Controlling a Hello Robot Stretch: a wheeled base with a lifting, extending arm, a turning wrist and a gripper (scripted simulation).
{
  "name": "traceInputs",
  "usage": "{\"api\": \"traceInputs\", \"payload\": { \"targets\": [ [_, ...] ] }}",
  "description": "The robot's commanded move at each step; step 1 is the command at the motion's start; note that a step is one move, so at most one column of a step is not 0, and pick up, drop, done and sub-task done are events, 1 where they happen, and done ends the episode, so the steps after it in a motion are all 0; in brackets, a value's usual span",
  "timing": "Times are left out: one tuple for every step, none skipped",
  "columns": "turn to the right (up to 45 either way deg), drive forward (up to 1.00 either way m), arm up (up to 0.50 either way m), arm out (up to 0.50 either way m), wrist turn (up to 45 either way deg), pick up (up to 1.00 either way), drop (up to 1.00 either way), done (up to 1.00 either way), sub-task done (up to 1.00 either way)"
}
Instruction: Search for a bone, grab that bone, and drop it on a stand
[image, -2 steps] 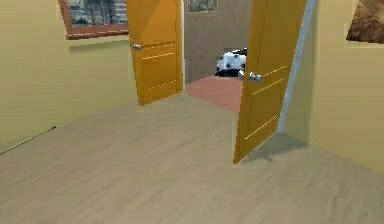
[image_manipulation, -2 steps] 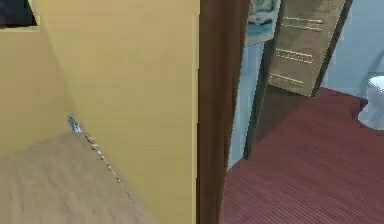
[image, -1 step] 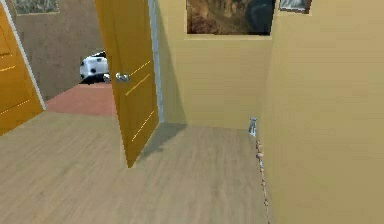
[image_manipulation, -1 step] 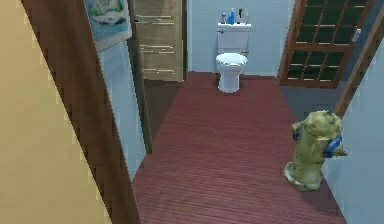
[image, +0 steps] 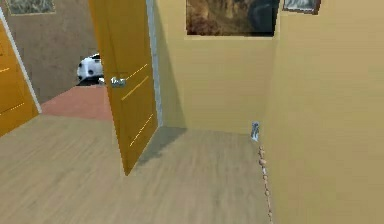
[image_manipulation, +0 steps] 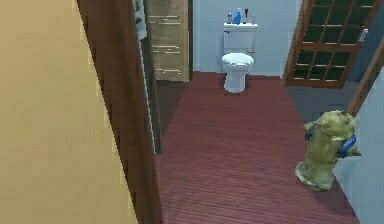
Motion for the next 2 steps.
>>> {"api": "traceInputs", "payload": {
  "targets": [
    [-42.0,0.0,0.0,0.0,0.0,0.0,0.0,0.0,0.0],
    [0.0,1.0,0.0,0.0,0.0,0.0,0.0,0.0,0.0]
  ]
}}
